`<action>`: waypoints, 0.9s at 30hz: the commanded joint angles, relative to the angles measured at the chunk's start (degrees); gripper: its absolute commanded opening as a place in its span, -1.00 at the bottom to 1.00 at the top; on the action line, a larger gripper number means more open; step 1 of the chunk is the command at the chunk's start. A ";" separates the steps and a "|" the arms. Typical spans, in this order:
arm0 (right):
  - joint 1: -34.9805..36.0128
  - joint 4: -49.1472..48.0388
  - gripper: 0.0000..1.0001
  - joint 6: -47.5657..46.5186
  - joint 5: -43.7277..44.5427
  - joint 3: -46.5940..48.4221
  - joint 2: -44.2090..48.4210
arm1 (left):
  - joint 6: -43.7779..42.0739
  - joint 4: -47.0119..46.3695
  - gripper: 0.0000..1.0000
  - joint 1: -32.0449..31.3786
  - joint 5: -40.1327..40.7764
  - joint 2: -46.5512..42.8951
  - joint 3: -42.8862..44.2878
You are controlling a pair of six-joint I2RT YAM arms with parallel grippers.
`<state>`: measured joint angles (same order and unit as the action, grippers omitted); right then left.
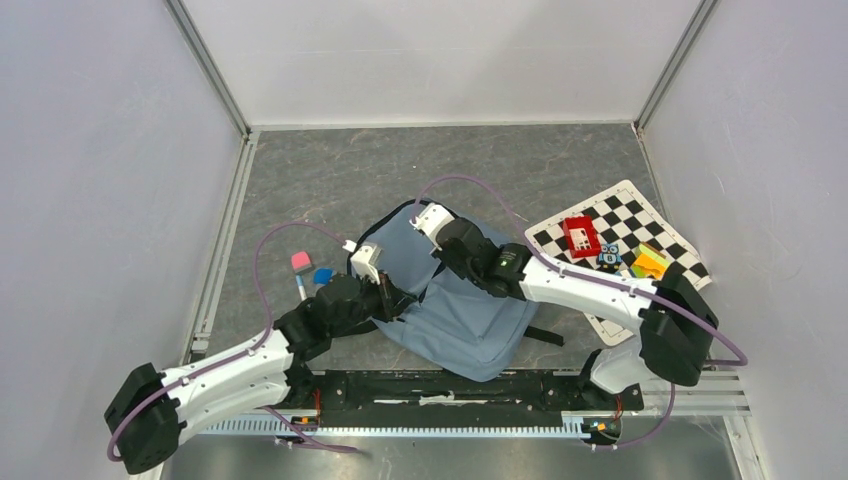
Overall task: Pack the student bag
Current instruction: Unzip the student bag at the center of the board.
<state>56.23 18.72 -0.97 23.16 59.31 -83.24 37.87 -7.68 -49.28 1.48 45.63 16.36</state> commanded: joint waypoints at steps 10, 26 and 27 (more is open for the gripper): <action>-12.10 -11.00 -1.00 -7.99 15.98 5.48 -12.52 | -1.25 7.41 -0.96 0.04 2.01 -4.52 0.73; -12.77 4.13 0.44 0.70 -1.26 8.42 -3.53 | -1.79 8.04 -0.44 0.06 -0.05 -2.47 4.75; -12.72 4.75 0.52 1.63 -1.61 7.20 -1.75 | -2.03 7.95 -0.25 0.06 0.01 -2.49 5.32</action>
<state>43.53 19.59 -3.49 24.45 66.70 -92.90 37.80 -0.43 -49.25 2.46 42.98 18.39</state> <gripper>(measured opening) 0.697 0.251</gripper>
